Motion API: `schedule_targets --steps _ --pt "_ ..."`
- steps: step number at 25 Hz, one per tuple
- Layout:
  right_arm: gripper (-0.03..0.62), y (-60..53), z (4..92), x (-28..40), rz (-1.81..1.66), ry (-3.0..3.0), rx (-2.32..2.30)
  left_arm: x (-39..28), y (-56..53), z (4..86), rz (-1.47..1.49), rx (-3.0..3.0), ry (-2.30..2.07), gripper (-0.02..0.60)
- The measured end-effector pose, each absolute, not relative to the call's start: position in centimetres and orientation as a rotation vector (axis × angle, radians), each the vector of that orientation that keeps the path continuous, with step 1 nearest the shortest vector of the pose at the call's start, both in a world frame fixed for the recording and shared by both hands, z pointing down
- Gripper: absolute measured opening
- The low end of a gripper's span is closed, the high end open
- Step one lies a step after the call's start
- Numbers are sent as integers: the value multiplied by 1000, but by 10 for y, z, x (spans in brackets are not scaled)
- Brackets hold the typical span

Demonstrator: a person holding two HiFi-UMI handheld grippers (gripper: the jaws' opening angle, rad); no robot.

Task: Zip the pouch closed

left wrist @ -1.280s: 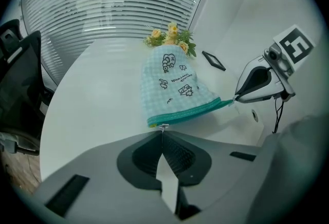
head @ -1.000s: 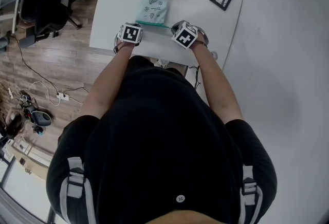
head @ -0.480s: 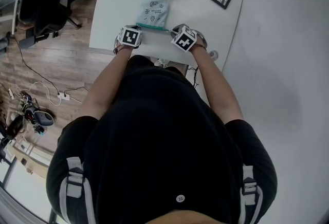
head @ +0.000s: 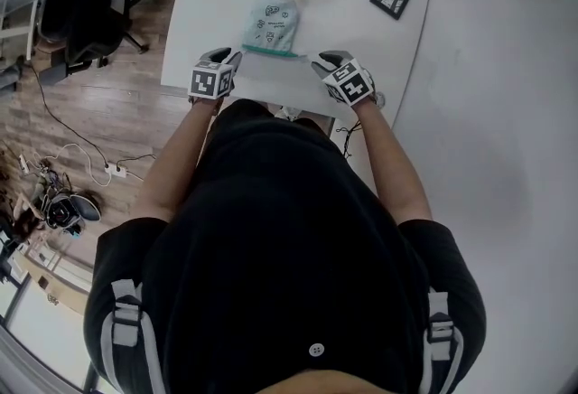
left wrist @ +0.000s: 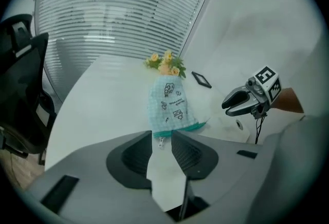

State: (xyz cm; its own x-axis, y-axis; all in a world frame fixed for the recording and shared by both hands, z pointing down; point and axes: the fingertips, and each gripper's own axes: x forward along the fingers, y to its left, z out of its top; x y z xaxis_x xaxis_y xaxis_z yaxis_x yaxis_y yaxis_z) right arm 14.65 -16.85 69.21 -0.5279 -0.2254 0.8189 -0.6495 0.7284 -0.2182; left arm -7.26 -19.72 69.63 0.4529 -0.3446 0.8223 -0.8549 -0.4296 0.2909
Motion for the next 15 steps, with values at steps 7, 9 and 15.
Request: schedule_targets --steps 7,9,15 --pt "121 -197 604 138 627 -2386 901 -52 -225 605 698 2276 -1082 123" --pt "121 -207 576 136 580 -2457 962 -37 -235 576 618 2357 -1081 123" --pt "118 -228 498 126 454 -2629 1050 -1 -253 490 434 2590 -1052 123"
